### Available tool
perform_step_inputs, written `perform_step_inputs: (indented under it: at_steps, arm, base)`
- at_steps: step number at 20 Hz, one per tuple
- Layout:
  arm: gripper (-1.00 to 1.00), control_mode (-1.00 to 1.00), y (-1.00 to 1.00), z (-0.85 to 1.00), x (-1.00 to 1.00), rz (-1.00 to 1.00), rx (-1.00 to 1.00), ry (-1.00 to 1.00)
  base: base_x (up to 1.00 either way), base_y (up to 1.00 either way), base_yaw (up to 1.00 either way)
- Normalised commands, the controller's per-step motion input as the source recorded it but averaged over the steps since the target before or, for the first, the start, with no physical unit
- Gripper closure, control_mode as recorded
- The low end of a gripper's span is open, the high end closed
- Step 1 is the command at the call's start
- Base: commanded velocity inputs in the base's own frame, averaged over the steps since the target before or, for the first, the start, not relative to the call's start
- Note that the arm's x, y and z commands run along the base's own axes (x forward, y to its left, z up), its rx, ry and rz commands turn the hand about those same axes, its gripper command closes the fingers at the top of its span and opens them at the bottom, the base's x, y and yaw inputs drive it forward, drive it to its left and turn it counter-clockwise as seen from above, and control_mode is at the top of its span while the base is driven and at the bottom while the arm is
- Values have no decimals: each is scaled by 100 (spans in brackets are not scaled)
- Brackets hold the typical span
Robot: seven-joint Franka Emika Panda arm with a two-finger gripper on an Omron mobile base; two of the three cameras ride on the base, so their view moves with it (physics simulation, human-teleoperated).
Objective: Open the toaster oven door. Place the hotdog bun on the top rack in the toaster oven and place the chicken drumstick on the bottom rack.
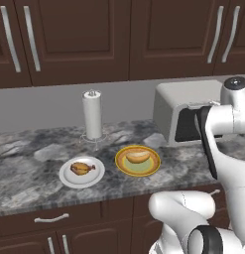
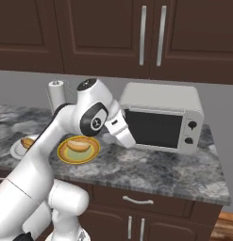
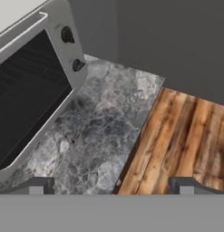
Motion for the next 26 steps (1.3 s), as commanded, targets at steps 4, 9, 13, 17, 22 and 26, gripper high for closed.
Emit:
perform_step_inputs:
  at_steps: [4, 9, 13, 17, 22, 26]
  arm:
    - [-100, -100, -17, -3, 2, 0, 9, -6]
    - [-100, -100, -16, 1, 2, 0, 14, -13]
    - [-100, -100, -11, 2, 5, 0, 12, -5]
    - [-100, -100, -2, 9, 11, -2, 6, 0]
    - [-100, -100, 0, 15, 21, -9, 7, 0]
    - [-100, -100, -3, 9, 15, -3, 17, 0]
  base:
    - [0, 0, 0]
    - [0, 0, 0]
    - [0, 0, 0]
    - [0, 0, 0]
    - [0, 0, 0]
    - [0, 0, 0]
